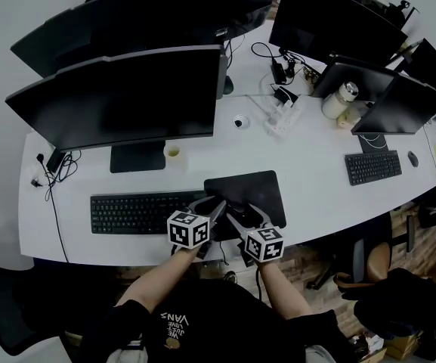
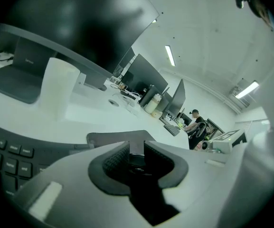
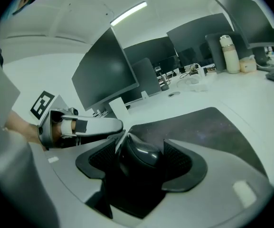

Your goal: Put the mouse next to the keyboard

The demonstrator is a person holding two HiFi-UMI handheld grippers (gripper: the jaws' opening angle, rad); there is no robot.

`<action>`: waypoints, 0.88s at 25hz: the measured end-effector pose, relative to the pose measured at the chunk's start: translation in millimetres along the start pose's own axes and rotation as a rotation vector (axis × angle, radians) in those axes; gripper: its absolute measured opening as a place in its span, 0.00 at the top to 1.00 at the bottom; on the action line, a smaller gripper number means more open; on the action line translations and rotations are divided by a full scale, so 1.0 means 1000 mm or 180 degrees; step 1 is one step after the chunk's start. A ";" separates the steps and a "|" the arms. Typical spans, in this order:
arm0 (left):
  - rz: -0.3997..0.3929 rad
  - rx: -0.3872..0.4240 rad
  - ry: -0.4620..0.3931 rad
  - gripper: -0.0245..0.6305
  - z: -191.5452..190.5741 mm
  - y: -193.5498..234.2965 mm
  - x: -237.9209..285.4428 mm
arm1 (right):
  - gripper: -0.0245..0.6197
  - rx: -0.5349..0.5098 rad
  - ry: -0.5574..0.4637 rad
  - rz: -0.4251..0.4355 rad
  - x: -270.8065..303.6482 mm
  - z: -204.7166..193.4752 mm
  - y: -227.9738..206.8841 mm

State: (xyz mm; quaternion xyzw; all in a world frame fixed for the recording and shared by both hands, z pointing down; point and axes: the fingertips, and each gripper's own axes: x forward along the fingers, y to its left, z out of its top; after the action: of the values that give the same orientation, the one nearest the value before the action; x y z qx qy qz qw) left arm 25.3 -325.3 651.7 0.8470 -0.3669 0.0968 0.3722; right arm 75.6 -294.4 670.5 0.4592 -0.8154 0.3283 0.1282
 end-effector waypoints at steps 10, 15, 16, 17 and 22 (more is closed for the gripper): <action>-0.0072 0.0029 -0.0095 0.82 0.003 -0.003 -0.003 | 0.45 -0.0466 0.0287 -0.0145 0.000 -0.016 0.001; -0.0098 0.0064 -0.0216 0.82 0.009 -0.005 -0.010 | 0.46 -0.0655 0.0346 -0.0239 0.000 -0.016 0.001; -0.0087 0.0090 -0.0233 0.82 0.010 -0.005 -0.012 | 0.47 -0.0657 0.0361 -0.0281 0.000 -0.016 0.001; -0.0075 0.0118 -0.0248 0.82 0.011 -0.006 -0.015 | 0.49 -0.0640 0.0374 -0.0327 -0.001 -0.017 0.000; -0.0041 0.0203 -0.0288 0.82 0.009 -0.010 -0.023 | 0.51 -0.0456 0.0411 -0.0586 -0.003 -0.022 0.001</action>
State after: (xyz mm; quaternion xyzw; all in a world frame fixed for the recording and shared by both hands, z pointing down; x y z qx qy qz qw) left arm 14.9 -314.6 629.7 0.8643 -0.3747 0.0676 0.3287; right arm 74.6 -277.6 684.7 0.4997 -0.7812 0.2849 0.2425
